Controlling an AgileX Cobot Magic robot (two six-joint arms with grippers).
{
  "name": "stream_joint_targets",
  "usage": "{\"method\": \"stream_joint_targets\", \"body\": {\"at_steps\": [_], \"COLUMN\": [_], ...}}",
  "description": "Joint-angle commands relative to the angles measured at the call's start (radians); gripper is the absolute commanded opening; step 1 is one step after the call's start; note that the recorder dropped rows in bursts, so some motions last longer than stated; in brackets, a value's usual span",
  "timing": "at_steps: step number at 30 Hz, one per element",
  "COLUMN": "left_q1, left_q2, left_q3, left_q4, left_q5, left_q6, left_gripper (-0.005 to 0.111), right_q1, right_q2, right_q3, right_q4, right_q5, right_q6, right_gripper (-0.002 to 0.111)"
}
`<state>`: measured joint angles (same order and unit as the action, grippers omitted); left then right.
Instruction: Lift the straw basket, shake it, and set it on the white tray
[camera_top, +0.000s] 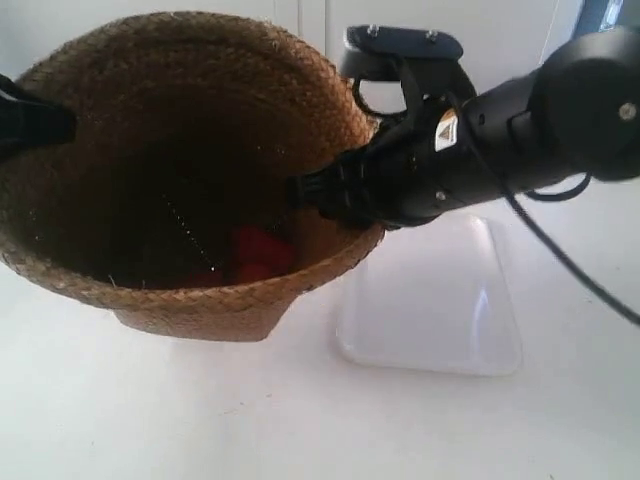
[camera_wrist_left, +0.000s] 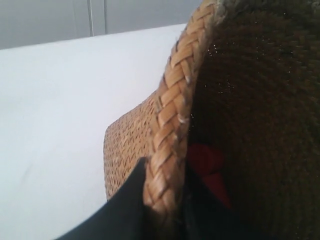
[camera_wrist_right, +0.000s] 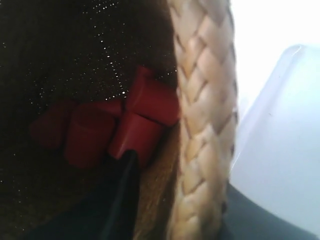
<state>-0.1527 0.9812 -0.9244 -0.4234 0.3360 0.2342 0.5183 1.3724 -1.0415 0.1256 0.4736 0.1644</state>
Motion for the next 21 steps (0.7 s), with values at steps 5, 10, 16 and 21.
{"method": "stream_joint_targets", "body": {"at_steps": [5, 10, 16, 21], "left_q1": [0.001, 0.000, 0.000, 0.000], "left_q2": [-0.119, -0.080, -0.096, -0.096], "left_q3": [-0.021, 0.043, 0.038, 0.038], "left_q4": [-0.024, -0.061, -0.040, -0.031], "left_q5": [-0.040, -0.005, -0.007, 0.015], "left_q6": [0.091, 0.061, 0.061, 0.061], "left_gripper": [0.000, 0.000, 0.000, 0.000], "right_q1": [0.022, 0.014, 0.014, 0.014], "right_q2": [-0.150, -0.012, -0.031, -0.030], "right_q3": [-0.016, 0.002, -0.003, -0.002], "right_q4": [-0.049, -0.006, -0.009, -0.009], "right_q5": [-0.151, 0.040, 0.000, -0.009], "right_q6": [-0.081, -0.083, -0.090, -0.090], "right_gripper": [0.000, 0.000, 0.000, 0.000]}}
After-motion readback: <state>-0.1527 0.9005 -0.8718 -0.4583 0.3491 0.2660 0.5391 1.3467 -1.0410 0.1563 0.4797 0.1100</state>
